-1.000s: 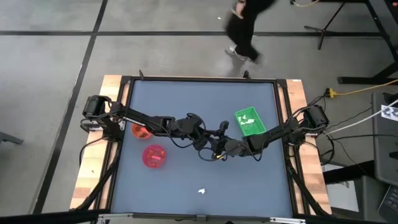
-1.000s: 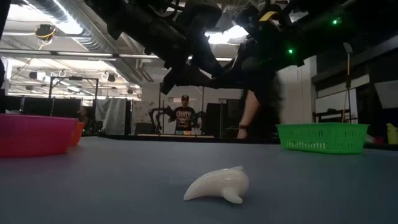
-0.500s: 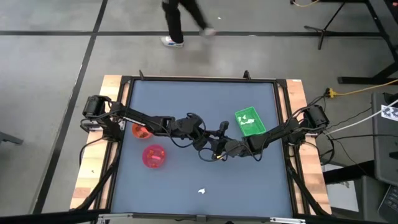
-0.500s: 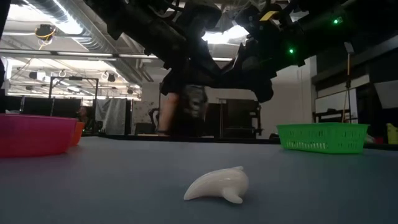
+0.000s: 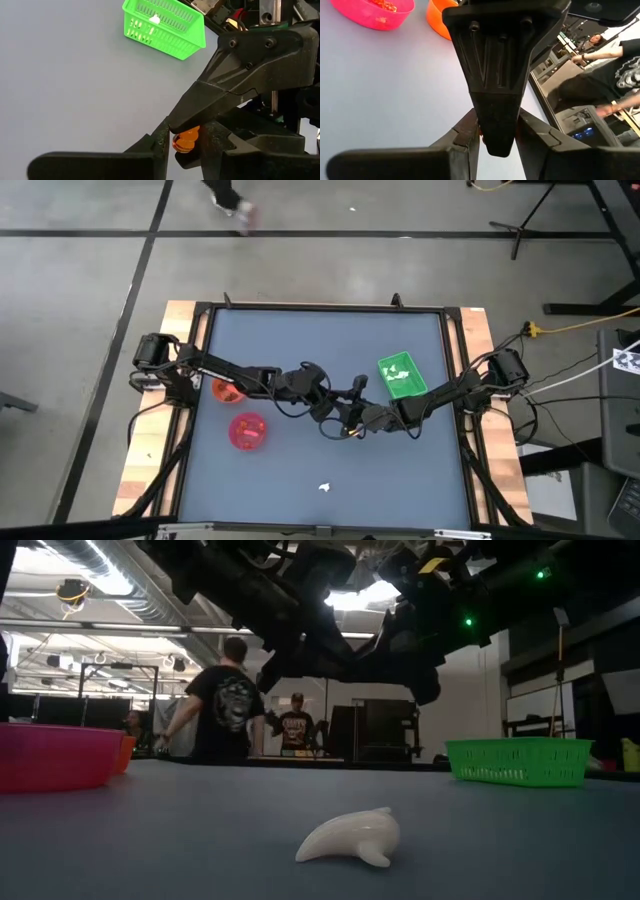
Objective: Sort Halloween decoration
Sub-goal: Put the orange pumpkin toy into the red bowl, then put the white ghost toy into the green bin
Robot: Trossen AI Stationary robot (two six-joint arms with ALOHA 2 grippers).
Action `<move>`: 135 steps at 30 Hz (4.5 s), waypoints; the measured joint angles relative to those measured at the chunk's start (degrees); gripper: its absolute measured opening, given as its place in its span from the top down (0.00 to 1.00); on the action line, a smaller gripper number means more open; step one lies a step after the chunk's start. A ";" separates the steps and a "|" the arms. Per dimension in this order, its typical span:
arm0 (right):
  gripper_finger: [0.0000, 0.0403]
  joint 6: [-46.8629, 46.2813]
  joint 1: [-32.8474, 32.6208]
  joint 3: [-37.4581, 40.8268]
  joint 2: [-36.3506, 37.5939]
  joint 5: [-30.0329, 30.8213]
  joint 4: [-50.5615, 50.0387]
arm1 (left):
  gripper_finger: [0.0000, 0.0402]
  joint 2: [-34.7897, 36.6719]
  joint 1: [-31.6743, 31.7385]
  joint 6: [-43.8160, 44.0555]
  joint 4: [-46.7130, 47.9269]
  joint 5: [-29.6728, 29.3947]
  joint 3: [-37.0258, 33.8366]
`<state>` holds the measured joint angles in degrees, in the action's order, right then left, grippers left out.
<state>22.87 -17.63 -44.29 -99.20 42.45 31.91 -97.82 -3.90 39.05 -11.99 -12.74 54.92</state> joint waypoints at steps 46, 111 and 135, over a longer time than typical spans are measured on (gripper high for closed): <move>0.36 -5.40 -6.84 -0.07 5.44 3.02 -5.32 | 0.87 15.48 -4.57 2.51 43.49 16.83 0.09; 0.36 -33.05 -18.36 -3.56 5.31 -29.44 -12.14 | 0.63 15.28 -26.93 17.38 62.35 2.72 0.02; 0.36 -28.55 -18.34 -8.13 5.33 -31.08 -37.49 | 0.63 15.28 -27.75 17.42 62.25 2.74 0.02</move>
<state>-5.68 -35.97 -52.42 -93.86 11.37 -5.57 -82.54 -31.65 56.47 50.27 -10.00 54.94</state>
